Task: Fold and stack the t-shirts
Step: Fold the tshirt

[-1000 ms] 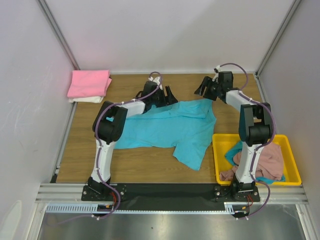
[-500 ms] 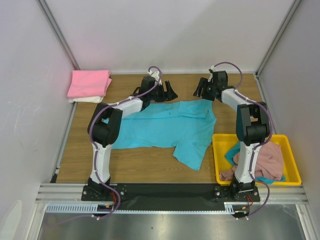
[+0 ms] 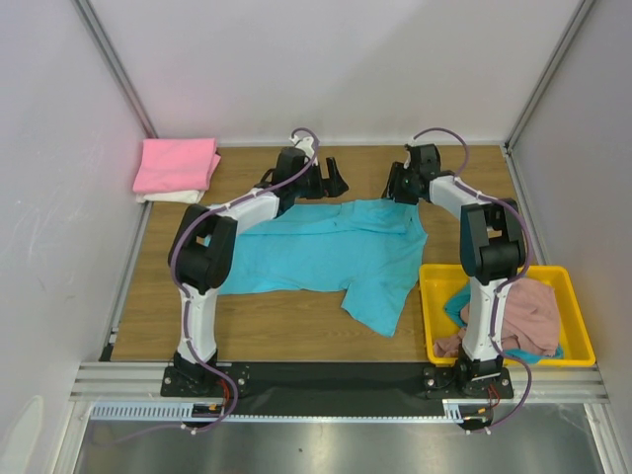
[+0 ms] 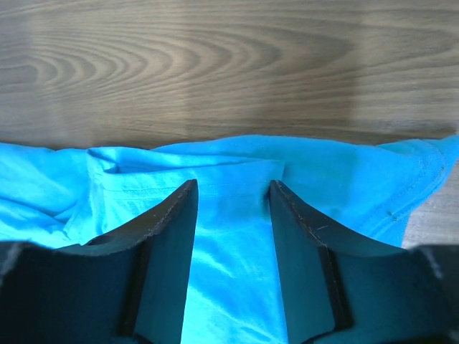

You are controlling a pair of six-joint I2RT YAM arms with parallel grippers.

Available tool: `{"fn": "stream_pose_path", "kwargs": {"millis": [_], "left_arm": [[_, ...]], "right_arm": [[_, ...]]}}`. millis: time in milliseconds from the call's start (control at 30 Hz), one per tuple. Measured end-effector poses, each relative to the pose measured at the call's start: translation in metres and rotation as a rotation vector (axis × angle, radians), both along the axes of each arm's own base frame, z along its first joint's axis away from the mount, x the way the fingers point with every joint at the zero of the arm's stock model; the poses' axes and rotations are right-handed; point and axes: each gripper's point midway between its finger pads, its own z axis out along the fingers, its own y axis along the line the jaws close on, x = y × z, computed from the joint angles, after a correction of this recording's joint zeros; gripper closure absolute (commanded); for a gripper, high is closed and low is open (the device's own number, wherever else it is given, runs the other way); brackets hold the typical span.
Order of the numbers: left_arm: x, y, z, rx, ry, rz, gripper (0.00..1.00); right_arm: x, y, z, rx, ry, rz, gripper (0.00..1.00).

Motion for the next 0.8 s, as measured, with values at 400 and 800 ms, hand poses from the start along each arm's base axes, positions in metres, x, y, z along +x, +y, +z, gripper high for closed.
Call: {"fn": "stream_pose_path", "kwargs": {"millis": [400,800], "left_arm": [[-0.0013,0.0038,0.0098,0.007,-0.02,0.01,0.0],[-0.0021,0.0054,0.0063,0.013,-0.014,0.015,0.0]], "right_arm": [[0.0002,-0.0073,-0.0037,-0.037,0.02,-0.026,0.65],[0.0025,-0.0075,-0.0099,-0.046,0.036,-0.023,0.65]]}}
